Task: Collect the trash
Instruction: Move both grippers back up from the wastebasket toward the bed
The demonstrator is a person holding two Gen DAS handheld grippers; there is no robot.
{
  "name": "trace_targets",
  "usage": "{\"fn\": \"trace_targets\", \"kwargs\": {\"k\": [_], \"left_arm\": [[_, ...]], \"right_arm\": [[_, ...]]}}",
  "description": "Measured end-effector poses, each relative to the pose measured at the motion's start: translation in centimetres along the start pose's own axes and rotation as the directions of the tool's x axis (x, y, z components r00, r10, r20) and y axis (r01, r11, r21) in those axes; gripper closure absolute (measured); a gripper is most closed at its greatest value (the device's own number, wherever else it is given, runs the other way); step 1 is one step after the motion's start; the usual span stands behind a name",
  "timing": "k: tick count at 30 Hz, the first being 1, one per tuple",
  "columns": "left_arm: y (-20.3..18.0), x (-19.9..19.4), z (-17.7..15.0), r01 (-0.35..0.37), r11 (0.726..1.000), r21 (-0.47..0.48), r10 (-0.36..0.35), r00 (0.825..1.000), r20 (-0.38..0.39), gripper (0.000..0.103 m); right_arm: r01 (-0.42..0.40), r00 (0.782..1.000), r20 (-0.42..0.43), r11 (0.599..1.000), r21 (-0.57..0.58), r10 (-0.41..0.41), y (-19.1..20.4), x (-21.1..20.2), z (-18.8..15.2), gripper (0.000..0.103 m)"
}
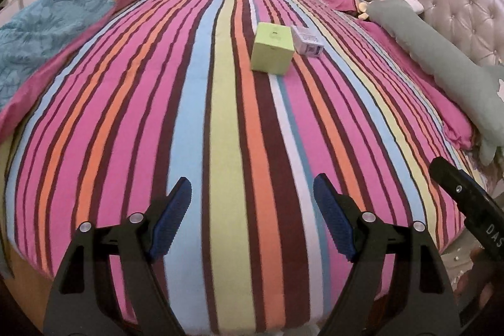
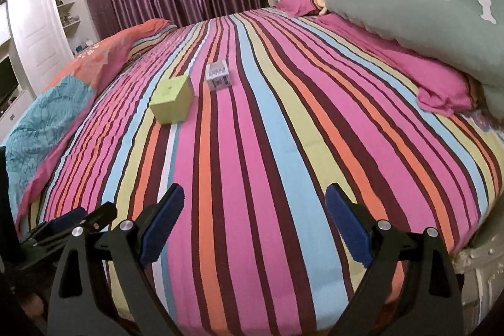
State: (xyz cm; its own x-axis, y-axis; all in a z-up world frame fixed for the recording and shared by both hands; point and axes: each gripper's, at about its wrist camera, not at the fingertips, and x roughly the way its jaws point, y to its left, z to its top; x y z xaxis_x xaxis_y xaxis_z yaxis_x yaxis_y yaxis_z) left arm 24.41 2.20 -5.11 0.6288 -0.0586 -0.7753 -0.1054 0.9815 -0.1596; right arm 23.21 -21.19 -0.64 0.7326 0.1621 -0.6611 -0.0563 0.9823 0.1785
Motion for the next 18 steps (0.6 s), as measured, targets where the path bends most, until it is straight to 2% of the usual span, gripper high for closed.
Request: {"fn": "trace_targets", "kwargs": {"k": [10, 18], "left_arm": [[-0.6, 3.7, 4.2, 0.017, 1.0, -0.014, -0.018, 1.0, -0.007, 0.025], [-0.8, 7.2, 7.5, 0.027, 0.999, -0.035, -0.028, 0.999, -0.029, 0.025]], "right_arm": [[-0.008, 1.0, -0.007, 1.0, -0.022, 0.008, -0.5, 3.7, 2.9, 0.016], [-0.065, 0.998, -0.021, 0.997, -0.048, 0.064, 0.0, 6.8, 5.6, 0.016]]}}
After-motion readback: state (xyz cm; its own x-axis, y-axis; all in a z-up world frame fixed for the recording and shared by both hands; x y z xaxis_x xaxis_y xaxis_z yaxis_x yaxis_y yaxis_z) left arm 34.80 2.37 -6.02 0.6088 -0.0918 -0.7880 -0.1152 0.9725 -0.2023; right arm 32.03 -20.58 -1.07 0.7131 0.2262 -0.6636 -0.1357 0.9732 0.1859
